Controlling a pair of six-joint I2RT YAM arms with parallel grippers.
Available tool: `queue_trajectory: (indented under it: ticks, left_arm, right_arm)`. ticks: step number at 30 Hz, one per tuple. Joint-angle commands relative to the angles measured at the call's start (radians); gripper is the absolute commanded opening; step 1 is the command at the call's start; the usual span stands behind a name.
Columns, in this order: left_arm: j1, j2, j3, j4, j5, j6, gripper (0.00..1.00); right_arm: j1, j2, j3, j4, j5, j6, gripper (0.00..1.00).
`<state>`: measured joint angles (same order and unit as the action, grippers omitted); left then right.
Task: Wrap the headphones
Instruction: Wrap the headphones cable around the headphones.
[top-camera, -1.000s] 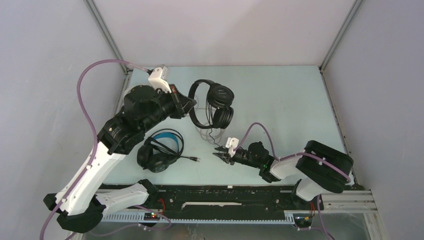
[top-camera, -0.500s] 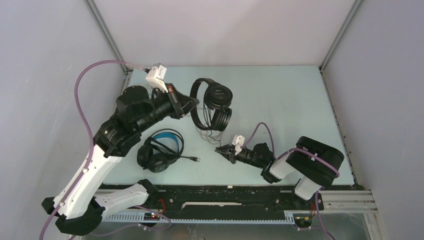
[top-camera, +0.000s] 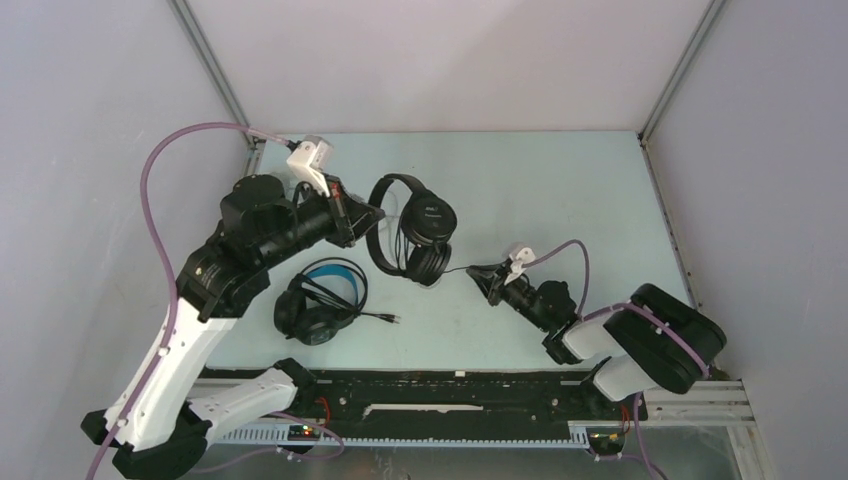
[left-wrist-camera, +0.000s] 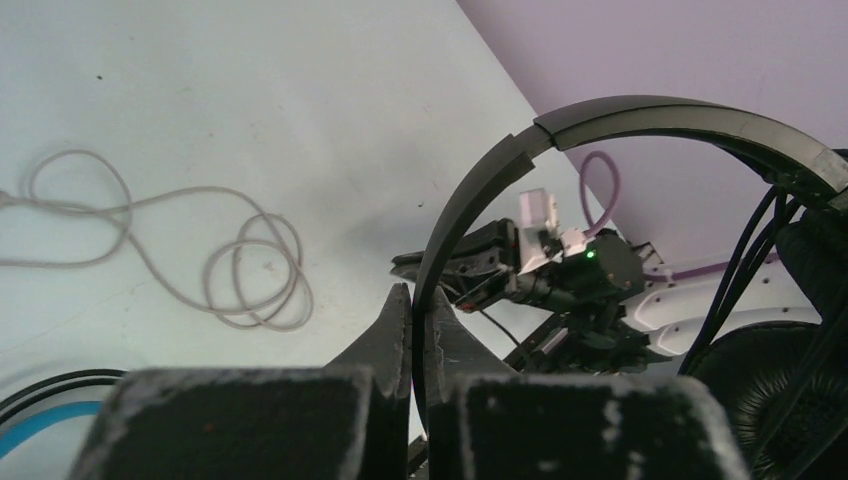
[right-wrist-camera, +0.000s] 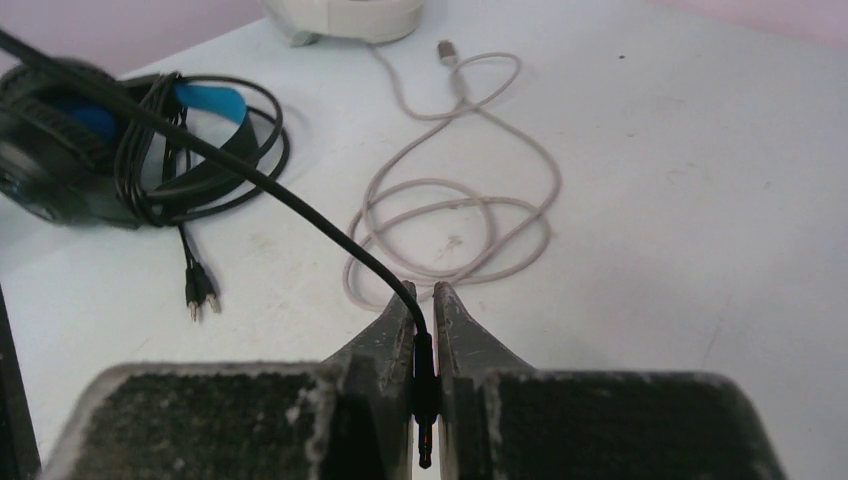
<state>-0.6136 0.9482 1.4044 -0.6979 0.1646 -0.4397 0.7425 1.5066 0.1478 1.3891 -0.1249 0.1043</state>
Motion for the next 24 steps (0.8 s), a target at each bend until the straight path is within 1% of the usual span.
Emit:
queue_trajectory:
  ticks: [1, 3, 5, 7, 11, 14, 17, 20, 24]
  left_arm:
    - [0.018, -0.04, 0.067, 0.022, 0.041, 0.092, 0.0]
    - [0.019, -0.042, 0.059, 0.004, 0.03, 0.155, 0.0]
    - [0.019, -0.047, 0.038, -0.008, 0.047, 0.219, 0.0]
    - [0.018, -0.051, 0.012, -0.011, 0.068, 0.271, 0.0]
    - [0.018, -0.053, -0.045, -0.02, 0.096, 0.35, 0.0]
    - [0.017, -0.045, -0.084, -0.028, 0.141, 0.396, 0.0]
    - [0.016, -0.038, -0.119, -0.035, 0.157, 0.434, 0.0]
    - [0.002, -0.024, -0.142, -0.05, 0.121, 0.476, 0.0]
    - [-0.045, 0.011, -0.153, -0.088, -0.035, 0.529, 0.0]
  right_arm:
    - [-0.042, -0.11, 0.0, -0.074, 0.064, 0.06, 0.0]
    - [-0.06, -0.159, 0.011, -0.155, 0.089, 0.068, 0.0]
    - [-0.085, -0.216, 0.03, -0.249, 0.099, 0.077, 0.0]
    - [-0.122, -0.275, 0.072, -0.383, 0.093, 0.086, 0.0]
    - [-0.199, -0.375, 0.179, -0.651, 0.046, 0.121, 0.0]
    - [-0.247, -0.432, 0.24, -0.783, 0.012, 0.129, 0.0]
    - [-0.284, -0.476, 0.305, -0.904, -0.031, 0.115, 0.0]
    - [-0.3, -0.503, 0.384, -1.035, -0.083, 0.094, 0.0]
    - [-0.303, -0.502, 0.528, -1.236, -0.143, 0.082, 0.0]
